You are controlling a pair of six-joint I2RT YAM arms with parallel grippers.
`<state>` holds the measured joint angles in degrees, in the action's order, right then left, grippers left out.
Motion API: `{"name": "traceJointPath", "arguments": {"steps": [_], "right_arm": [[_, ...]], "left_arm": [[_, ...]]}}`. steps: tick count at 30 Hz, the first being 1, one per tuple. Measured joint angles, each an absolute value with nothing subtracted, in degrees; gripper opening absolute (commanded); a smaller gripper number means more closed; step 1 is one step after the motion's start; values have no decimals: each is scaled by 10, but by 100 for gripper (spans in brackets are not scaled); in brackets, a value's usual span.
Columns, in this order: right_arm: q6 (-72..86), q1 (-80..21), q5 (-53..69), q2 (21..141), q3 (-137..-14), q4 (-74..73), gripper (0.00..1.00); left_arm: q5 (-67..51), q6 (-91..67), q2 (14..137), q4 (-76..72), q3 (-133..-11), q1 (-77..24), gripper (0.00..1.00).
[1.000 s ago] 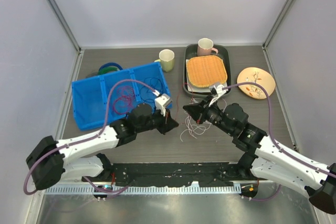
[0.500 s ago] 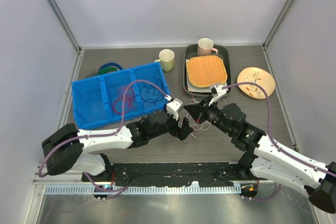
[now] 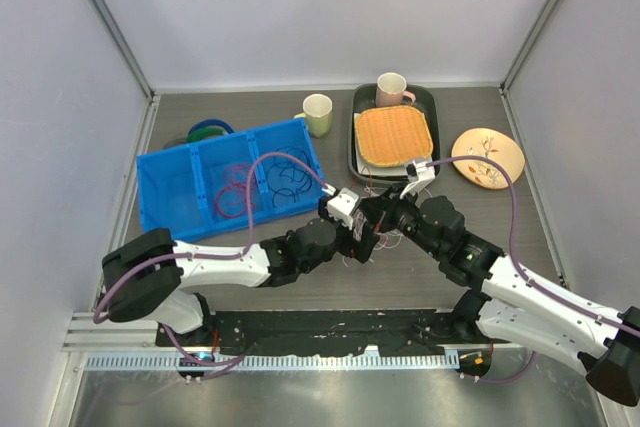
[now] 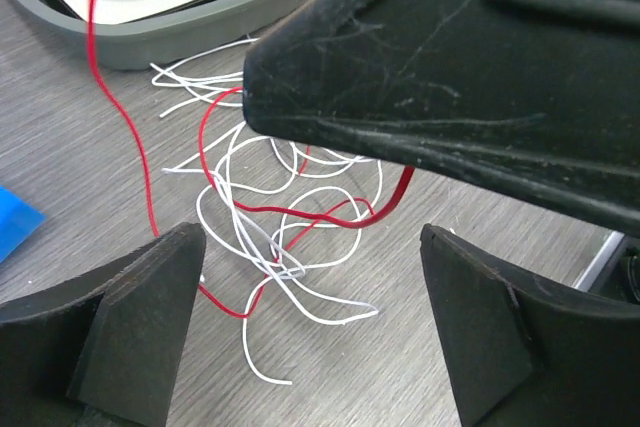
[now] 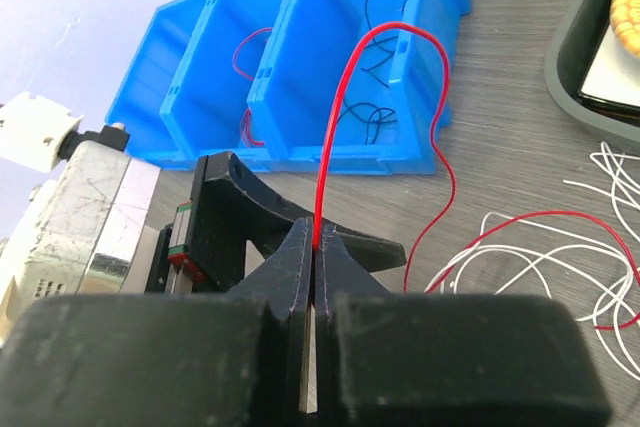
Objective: Untangle the cables
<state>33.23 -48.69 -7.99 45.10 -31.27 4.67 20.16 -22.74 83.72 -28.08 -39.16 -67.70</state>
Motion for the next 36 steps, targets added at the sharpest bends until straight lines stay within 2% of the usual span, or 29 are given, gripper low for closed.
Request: {"name": "traceJointPath", "arguments": {"steps": [2,3,5,16,19,22,23,24,25,27,32,33,36], "right_arm": [[335,-484,-88,451,-313,45,1],[336,-484,-91,451,-313,44,1],[340,-484,-96,451,-313,44,1],[398,-488,-85,451,-313,59,1],[428,-488,-80,451,-313,62,1],[455,-489,-81,451,-313,62,1],[465,-489,-80,451,-313,60,1],[470,-490,-80,451,-313,59,1],[476,-490,-81,451,-313,57,1],[486,-490,-86,451,-313,50,7],[479,-491,-129,448,-327,-6,37],[471,-491,-142,445,-333,-24,46],[443,-491,-181,430,-342,-71,58]], "left_arm": [[215,-225,842,-281,-395,-678,86],[222,-224,843,-281,-395,-679,78],[238,-226,842,-285,-395,-681,69],[276,-220,842,-363,-375,-679,68],[270,-215,844,-409,-363,-679,58],[264,-206,850,-439,-362,-679,30],[263,-203,853,-446,-363,-679,5],[262,-201,855,-452,-363,-679,0],[262,-199,857,-456,-363,-679,0],[266,-193,857,-457,-363,-680,0],[295,-195,828,-440,-350,-680,0],[307,-198,815,-428,-346,-680,0],[343,-220,766,-384,-341,-679,0]]}}
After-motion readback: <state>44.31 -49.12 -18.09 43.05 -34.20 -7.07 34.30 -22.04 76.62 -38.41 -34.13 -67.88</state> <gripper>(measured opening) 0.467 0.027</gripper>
